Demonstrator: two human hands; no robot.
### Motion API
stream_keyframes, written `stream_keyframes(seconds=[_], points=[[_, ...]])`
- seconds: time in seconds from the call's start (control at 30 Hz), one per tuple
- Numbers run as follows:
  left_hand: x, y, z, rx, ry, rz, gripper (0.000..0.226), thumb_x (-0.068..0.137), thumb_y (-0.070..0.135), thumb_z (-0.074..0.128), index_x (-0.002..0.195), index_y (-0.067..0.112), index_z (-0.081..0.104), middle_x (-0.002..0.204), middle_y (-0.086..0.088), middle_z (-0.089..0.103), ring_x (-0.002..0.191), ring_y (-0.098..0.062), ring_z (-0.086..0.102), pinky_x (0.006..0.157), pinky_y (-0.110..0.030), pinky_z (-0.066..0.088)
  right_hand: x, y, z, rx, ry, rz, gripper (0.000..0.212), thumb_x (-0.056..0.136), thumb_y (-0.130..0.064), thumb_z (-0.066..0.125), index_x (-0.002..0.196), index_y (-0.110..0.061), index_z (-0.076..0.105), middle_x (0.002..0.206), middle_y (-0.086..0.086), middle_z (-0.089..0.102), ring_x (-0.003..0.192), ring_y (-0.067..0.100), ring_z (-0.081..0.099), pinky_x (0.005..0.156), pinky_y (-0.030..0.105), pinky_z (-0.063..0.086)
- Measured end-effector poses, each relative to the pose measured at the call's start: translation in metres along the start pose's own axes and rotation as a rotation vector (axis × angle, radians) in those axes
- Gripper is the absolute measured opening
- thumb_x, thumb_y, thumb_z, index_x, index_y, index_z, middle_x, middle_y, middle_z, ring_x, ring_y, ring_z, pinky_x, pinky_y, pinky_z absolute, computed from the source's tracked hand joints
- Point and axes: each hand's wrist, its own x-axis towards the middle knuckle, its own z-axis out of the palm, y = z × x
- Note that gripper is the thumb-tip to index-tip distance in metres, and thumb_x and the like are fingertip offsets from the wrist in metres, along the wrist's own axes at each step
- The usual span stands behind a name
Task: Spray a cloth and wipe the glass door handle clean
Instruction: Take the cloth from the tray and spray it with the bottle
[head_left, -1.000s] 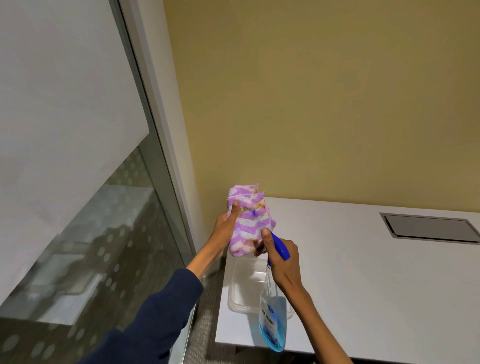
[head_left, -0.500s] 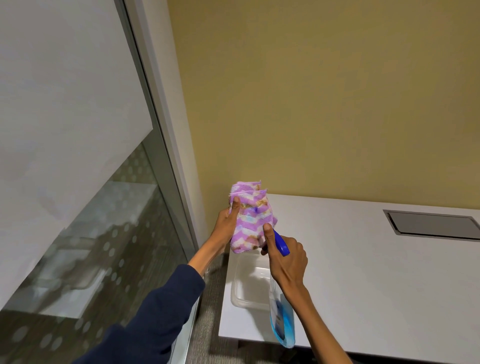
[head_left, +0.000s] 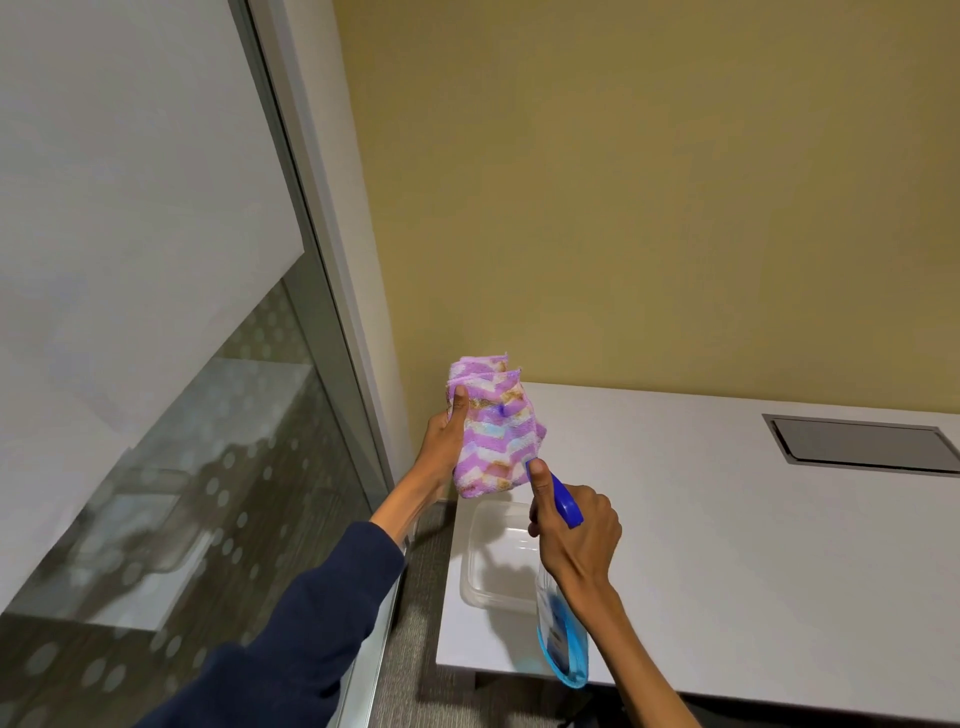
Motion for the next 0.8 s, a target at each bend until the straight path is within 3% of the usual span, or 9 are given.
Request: stream_keyframes(seconds=[0.2, 0.33, 0.47, 0.57, 0.63, 0.7, 0.8], points=[[-0.001, 0.003, 0.000, 0.007, 0.014, -0.005, 0.043, 0.104, 0.048, 0.030, 0.105, 0.022, 0.064, 0.088, 0.004, 0.075, 0.069, -0.006, 0.076, 0.054, -0.017, 0.056, -0.013, -0.012, 0.008, 0.026, -0.094, -0.028, 0.121, 0.054, -0.101, -0.005, 0.069, -0.007, 0.071, 0.063, 0.006, 0.067, 0.058, 0.014, 0.059, 0.064, 0.026, 0.048], [-0.002, 0.003, -0.004, 0.007, 0.018, -0.004, 0.044, 0.104, 0.049, 0.030, 0.104, 0.023, 0.065, 0.085, 0.008, 0.077, 0.072, -0.007, 0.076, 0.055, -0.018, 0.057, -0.017, -0.009, 0.011, 0.037, -0.110, 0.017, 0.117, 0.056, -0.101, 0.003, 0.071, -0.004, 0.068, 0.067, 0.010, 0.069, 0.064, 0.020, 0.064, 0.070, 0.031, 0.053], [-0.001, 0.003, -0.004, 0.005, 0.016, -0.012, 0.049, 0.103, 0.051, 0.029, 0.117, 0.016, 0.061, 0.096, 0.001, 0.074, 0.072, -0.008, 0.076, 0.056, -0.020, 0.058, -0.014, -0.002, 0.010, 0.062, -0.076, -0.016, 0.080, 0.078, -0.075, 0.034, 0.067, -0.003, 0.068, 0.060, 0.011, 0.068, 0.056, 0.018, 0.062, 0.061, 0.025, 0.049], [-0.002, 0.000, -0.007, 0.002, 0.010, -0.013, 0.052, 0.102, 0.053, 0.030, 0.121, 0.015, 0.061, 0.098, 0.000, 0.075, 0.075, -0.009, 0.077, 0.058, -0.020, 0.059, -0.005, 0.003, 0.004, 0.064, -0.002, -0.094, 0.092, 0.077, -0.086, 0.020, 0.062, -0.009, 0.068, 0.054, 0.004, 0.064, 0.047, 0.011, 0.054, 0.051, 0.009, 0.037], [-0.004, -0.002, -0.009, 0.003, 0.015, -0.018, 0.052, 0.102, 0.054, 0.030, 0.119, 0.017, 0.063, 0.098, 0.000, 0.076, 0.077, -0.009, 0.077, 0.059, -0.021, 0.059, 0.004, 0.008, -0.002, 0.074, 0.058, -0.102, 0.094, 0.077, -0.089, 0.012, 0.061, -0.015, 0.069, 0.054, 0.000, 0.064, 0.047, 0.007, 0.054, 0.049, 0.009, 0.038], [-0.006, -0.004, -0.012, 0.004, 0.032, -0.029, 0.047, 0.101, 0.054, 0.032, 0.112, 0.022, 0.064, 0.095, 0.003, 0.076, 0.076, -0.009, 0.077, 0.058, -0.020, 0.059, 0.017, 0.015, -0.008, 0.107, 0.112, -0.074, 0.092, 0.079, -0.088, 0.013, 0.060, -0.019, 0.070, 0.054, -0.002, 0.066, 0.050, 0.007, 0.058, 0.051, 0.010, 0.038], [-0.009, -0.009, -0.017, 0.009, 0.062, -0.036, 0.038, 0.102, 0.053, 0.033, 0.105, 0.028, 0.062, 0.087, 0.010, 0.077, 0.077, -0.009, 0.077, 0.057, -0.019, 0.058, 0.037, 0.027, -0.012, 0.153, 0.193, -0.025, 0.084, 0.084, -0.084, 0.017, 0.059, -0.023, 0.069, 0.056, -0.004, 0.067, 0.055, 0.014, 0.064, 0.060, 0.029, 0.050]])
